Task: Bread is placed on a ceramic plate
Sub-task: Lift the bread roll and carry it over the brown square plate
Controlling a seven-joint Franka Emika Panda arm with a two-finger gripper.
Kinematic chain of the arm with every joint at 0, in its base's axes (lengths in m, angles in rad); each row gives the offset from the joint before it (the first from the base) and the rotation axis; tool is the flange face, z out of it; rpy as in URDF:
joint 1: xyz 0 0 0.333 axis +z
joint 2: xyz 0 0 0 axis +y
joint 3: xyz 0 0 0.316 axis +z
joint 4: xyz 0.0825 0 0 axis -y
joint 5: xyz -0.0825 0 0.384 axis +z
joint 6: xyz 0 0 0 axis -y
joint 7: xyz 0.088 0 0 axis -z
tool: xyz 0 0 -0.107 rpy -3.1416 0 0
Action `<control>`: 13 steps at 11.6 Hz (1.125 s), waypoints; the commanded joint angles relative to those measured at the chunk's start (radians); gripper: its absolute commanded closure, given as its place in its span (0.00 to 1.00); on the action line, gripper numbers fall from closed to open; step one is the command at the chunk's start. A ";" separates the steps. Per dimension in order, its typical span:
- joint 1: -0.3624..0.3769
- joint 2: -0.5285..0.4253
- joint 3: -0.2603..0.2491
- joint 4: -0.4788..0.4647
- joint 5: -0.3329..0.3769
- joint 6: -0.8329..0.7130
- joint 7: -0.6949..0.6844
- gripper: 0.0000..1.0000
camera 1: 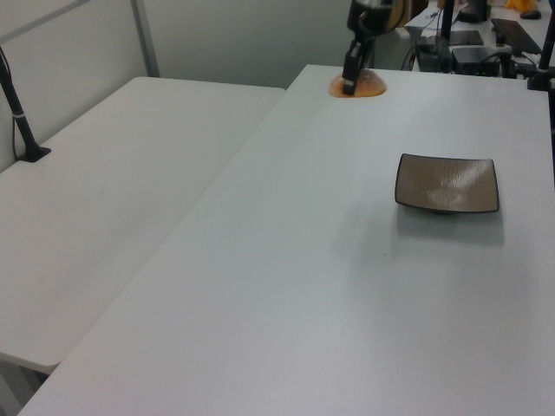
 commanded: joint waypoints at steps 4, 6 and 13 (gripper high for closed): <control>-0.008 -0.237 -0.002 -0.224 0.018 -0.186 -0.080 0.66; -0.011 -0.309 -0.002 -0.324 0.020 -0.201 -0.089 0.65; -0.018 -0.343 -0.002 -0.609 -0.003 -0.073 -0.152 0.66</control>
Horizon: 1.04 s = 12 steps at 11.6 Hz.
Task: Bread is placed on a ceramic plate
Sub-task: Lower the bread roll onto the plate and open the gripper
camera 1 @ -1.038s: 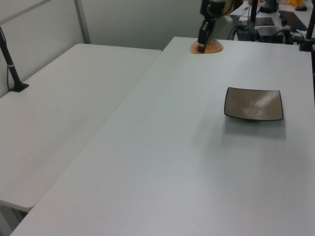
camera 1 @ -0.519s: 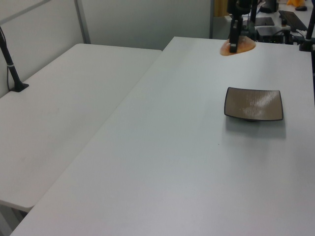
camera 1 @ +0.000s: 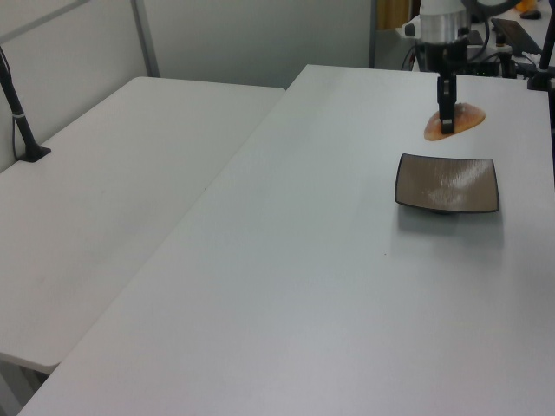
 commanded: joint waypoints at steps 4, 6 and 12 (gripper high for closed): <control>-0.011 -0.036 0.000 -0.307 -0.016 0.358 -0.026 0.66; -0.014 -0.033 0.000 -0.366 -0.016 0.472 -0.023 0.66; -0.023 -0.018 -0.002 -0.460 -0.034 0.652 -0.021 0.63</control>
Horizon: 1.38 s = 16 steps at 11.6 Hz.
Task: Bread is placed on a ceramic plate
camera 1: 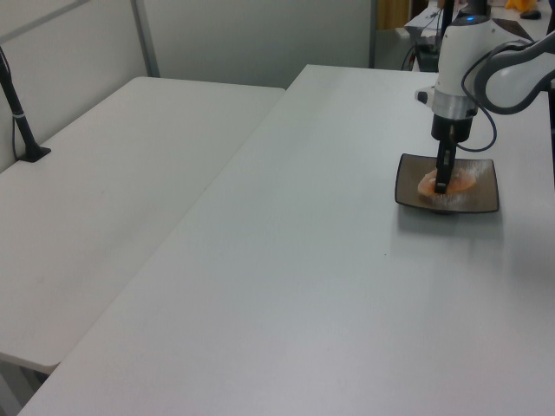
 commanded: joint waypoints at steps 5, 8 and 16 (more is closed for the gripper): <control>-0.028 -0.022 0.000 -0.033 -0.014 0.027 -0.006 0.25; -0.027 -0.028 0.000 -0.007 -0.014 -0.004 -0.003 0.03; -0.025 -0.032 0.004 0.572 0.061 -0.646 0.053 0.00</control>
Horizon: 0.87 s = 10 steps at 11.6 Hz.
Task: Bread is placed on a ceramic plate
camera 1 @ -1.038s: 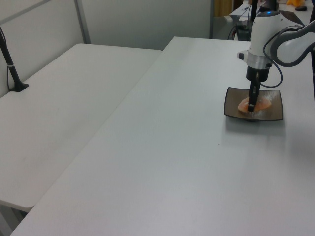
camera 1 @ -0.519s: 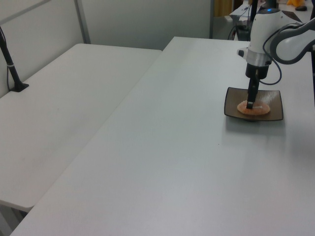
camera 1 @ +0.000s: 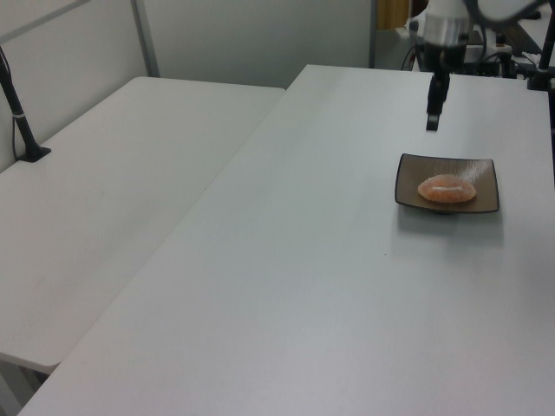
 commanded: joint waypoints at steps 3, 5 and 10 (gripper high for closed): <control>-0.003 0.014 0.007 0.357 0.038 -0.375 0.020 0.00; -0.004 0.033 0.005 0.405 0.042 -0.439 0.082 0.00; 0.011 0.129 0.005 0.399 0.022 -0.206 0.121 0.00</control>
